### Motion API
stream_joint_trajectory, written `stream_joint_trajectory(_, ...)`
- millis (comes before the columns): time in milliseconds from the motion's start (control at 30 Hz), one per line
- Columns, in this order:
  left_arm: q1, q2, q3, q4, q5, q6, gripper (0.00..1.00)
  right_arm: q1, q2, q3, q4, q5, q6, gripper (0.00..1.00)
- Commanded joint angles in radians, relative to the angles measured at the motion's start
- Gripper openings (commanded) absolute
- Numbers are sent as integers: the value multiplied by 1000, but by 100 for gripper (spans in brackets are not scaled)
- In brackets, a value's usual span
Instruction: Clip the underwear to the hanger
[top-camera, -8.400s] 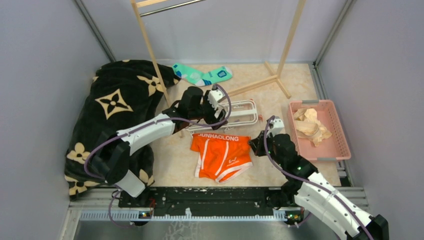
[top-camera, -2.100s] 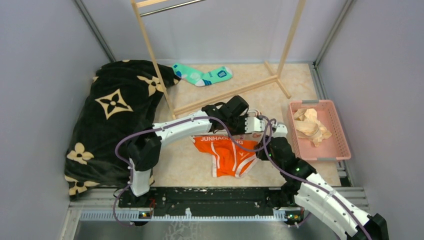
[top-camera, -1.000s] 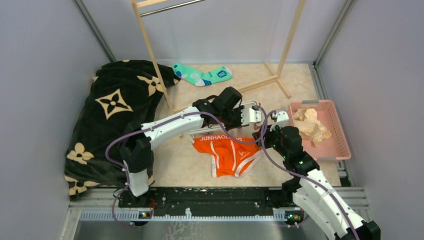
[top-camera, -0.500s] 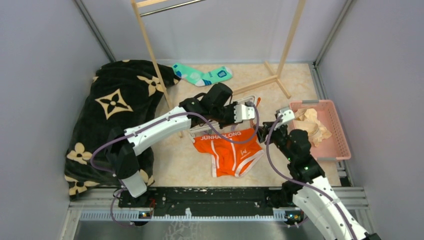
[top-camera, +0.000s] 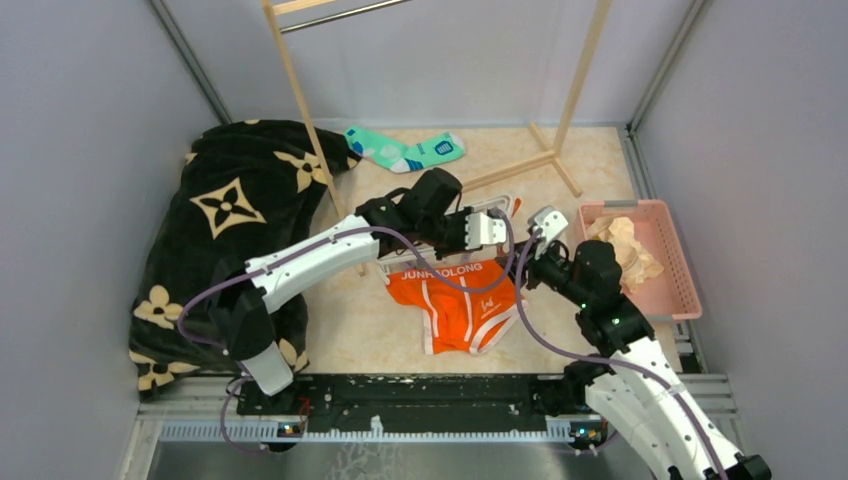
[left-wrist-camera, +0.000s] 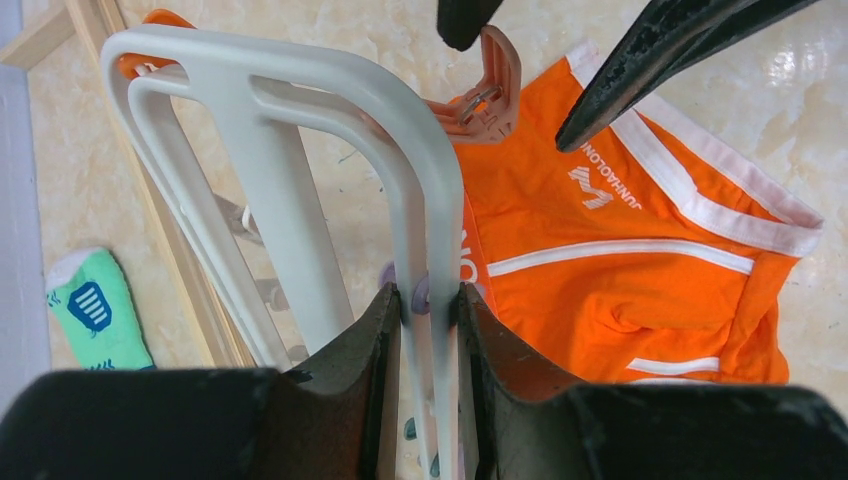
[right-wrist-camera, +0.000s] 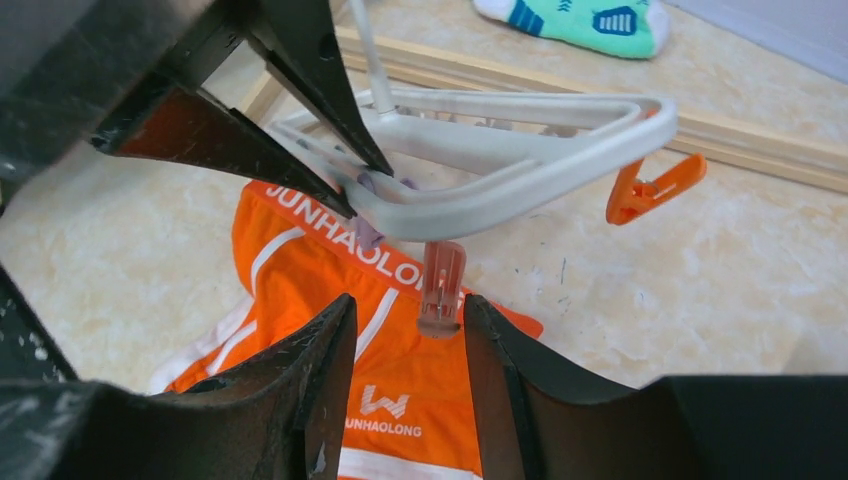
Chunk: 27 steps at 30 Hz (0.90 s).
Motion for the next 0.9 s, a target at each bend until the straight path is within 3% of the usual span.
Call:
stream_joint_trajectory(0,7,-95,-43,46,38,74,0,-7,32,121,-76,-149,-145,44)
stream_joint_trajectory(233,19,-154,-120,89,92,99,0,-7,83,205,-208,-183,-227,47)
stream_joint_trajectory(400,23,-188,-162,112,110,123,0,-7,73,260,-295,-429,-291,47)
stream_joint_trajectory(500,25,-211,-190,120,131,154,0,-7,48,268,-322,-474,-333,47)
stream_joint_trajectory(867,34,-242,-232,138,175,186,0,-7,71,266,-364,-458,-515,54)
